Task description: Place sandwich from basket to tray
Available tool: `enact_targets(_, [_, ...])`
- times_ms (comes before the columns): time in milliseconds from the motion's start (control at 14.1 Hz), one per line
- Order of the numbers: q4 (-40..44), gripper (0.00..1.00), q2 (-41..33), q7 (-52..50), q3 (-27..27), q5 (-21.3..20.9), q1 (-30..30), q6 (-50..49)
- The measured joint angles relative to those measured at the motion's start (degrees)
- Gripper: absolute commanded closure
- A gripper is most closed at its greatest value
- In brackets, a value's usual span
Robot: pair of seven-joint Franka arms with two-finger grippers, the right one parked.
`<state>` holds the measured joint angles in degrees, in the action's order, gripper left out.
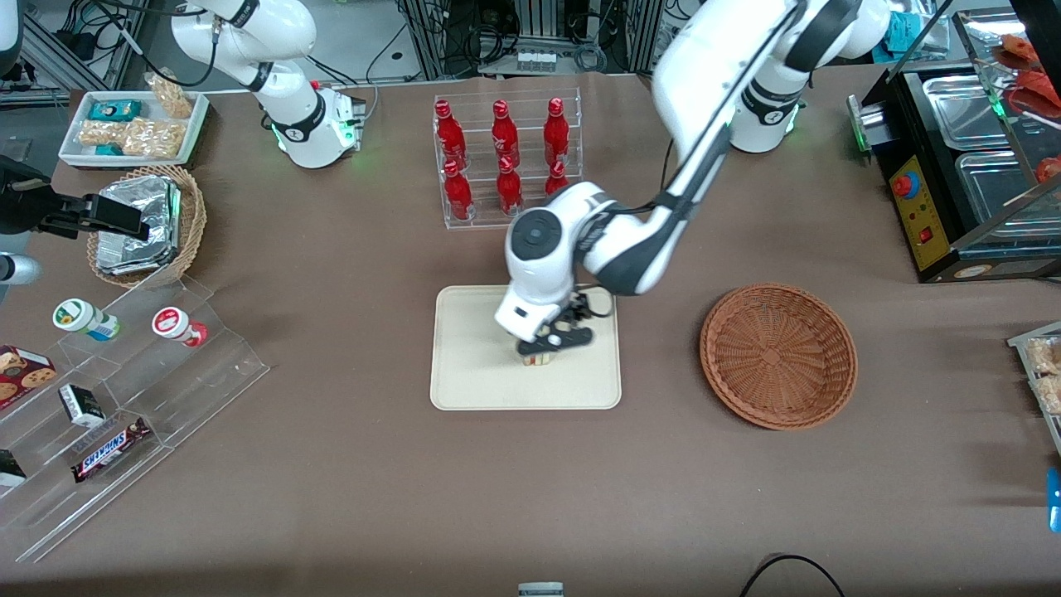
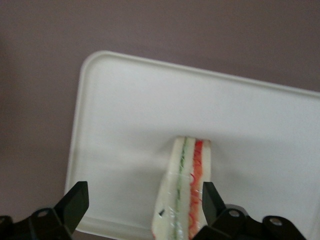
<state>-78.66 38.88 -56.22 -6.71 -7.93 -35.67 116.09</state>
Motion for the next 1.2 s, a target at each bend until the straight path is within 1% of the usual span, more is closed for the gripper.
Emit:
enact_targets(71, [0.2,0.00,-2.6,3.0,0.0,1.3,2.9,-3.0])
enact_targets(354, [-0.1,0.00,-14.3,21.4,0.2,10.7,16.6,-20.2])
enact_targets(496, [-0.4,0.00,-19.1,28.6,0.2,12.3,23.0,-29.0])
enact_targets(708, [-0.8,0.00,-24.7,35.1,0.3,12.2,30.0,-37.8])
enact_targets(779, [-0.8,0.00,-26.0,36.5,0.3,11.2,31.7,-40.2])
enact_targets(850, [-0.9,0.00,-27.3,37.3,0.3,8.9,32.8,-42.3])
enact_targets(920, [-0.9,0.00,-28.4,37.8,0.3,6.5,33.4,-43.8])
enact_targets(991, [-0.9,0.00,-29.5,37.9,0.3,5.0,33.5,-44.8])
enact_targets(1204, [0.0,0.00,-31.5,37.9,0.3,4.4,33.6,-45.2])
